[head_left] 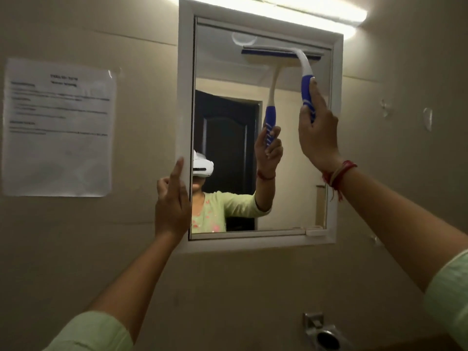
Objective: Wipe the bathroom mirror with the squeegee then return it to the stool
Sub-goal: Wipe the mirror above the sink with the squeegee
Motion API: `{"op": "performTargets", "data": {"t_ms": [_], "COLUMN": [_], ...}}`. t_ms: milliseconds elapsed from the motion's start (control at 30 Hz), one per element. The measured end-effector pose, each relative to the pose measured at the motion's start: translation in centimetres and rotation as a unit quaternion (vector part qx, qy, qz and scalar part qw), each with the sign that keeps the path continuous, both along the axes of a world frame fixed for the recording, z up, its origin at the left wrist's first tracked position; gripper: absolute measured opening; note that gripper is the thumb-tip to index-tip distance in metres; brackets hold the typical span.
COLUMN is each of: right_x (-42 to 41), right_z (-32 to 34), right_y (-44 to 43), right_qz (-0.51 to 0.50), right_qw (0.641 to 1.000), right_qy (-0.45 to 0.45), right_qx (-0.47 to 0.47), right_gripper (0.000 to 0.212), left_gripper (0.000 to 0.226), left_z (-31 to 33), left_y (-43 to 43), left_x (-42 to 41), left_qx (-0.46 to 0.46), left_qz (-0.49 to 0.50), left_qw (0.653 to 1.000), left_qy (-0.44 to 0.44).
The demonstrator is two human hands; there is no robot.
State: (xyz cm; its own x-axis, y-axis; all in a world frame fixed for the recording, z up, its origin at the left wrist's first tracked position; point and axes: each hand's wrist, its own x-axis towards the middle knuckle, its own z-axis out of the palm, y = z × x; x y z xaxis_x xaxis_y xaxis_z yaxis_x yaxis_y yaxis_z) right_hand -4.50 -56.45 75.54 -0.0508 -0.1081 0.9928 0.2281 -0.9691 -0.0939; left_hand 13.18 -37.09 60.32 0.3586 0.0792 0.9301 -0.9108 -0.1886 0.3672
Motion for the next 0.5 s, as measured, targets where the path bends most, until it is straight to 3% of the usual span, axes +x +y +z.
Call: {"op": "performTargets", "data": {"t_ms": [500], "right_x": [1.8], "right_z": [2.5], "right_y": [1.5], "right_qz": [0.021], "right_qw": [0.999], "right_qy": [-0.013], "right_qx": [0.032], "right_gripper": [0.049], "left_gripper": [0.048], "left_z": [-0.1], "left_y": [0.0], "left_x": [0.0], "left_qx": [-0.002], "left_qz": [0.001], "left_qw": [1.000], "left_qy": [-0.010]}}
